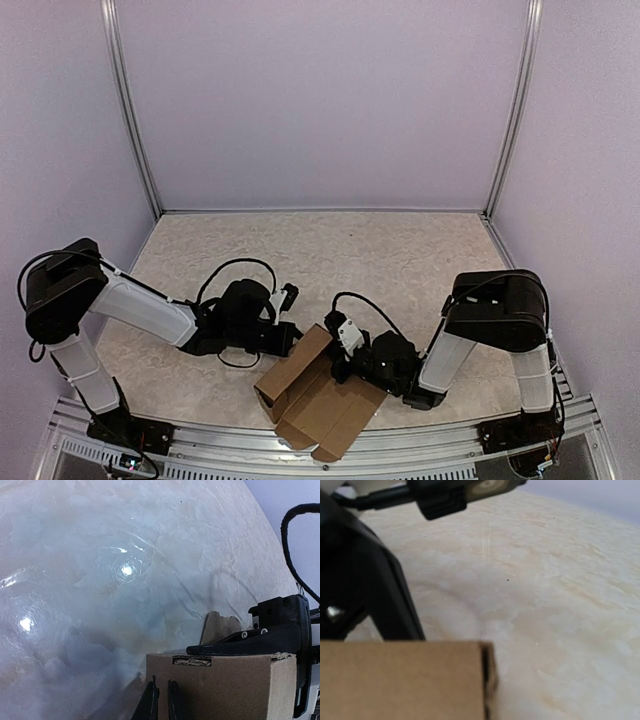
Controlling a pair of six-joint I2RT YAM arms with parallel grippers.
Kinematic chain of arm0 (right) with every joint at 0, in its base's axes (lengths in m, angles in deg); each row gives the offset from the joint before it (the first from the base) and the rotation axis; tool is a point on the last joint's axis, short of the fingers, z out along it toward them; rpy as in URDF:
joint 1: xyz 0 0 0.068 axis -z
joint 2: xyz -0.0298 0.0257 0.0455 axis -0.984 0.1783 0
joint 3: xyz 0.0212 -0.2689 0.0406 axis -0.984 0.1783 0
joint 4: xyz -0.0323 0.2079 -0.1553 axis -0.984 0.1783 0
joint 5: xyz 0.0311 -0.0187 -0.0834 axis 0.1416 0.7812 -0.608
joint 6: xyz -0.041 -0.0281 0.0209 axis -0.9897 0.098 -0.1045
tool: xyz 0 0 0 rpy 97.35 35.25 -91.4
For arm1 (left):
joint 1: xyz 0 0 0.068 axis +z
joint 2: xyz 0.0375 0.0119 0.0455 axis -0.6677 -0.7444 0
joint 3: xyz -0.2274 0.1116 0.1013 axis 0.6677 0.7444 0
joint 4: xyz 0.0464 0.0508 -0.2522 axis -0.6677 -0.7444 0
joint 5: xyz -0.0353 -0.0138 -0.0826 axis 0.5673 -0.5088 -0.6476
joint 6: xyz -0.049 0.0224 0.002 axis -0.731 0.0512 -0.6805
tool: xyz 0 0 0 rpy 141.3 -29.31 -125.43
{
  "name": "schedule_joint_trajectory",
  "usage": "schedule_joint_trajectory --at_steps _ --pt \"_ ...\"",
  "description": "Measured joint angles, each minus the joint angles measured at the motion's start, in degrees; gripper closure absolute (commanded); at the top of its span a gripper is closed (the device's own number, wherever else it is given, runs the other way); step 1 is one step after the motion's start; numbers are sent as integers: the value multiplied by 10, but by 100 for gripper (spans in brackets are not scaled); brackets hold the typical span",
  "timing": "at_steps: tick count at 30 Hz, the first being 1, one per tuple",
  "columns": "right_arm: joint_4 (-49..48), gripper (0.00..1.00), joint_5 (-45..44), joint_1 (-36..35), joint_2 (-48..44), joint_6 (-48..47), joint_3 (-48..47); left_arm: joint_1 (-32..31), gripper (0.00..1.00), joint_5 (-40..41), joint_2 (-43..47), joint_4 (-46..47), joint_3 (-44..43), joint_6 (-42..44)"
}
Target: Fold the paper box
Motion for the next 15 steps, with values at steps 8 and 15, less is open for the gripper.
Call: schedule_joint_trajectory --at_steps 8,15 --pt "1 100 21 0 -5 0 4 0 80 14 14 -20 2 11" --pt "69 100 51 5 -52 -21 4 24 76 20 89 -55 8 28"
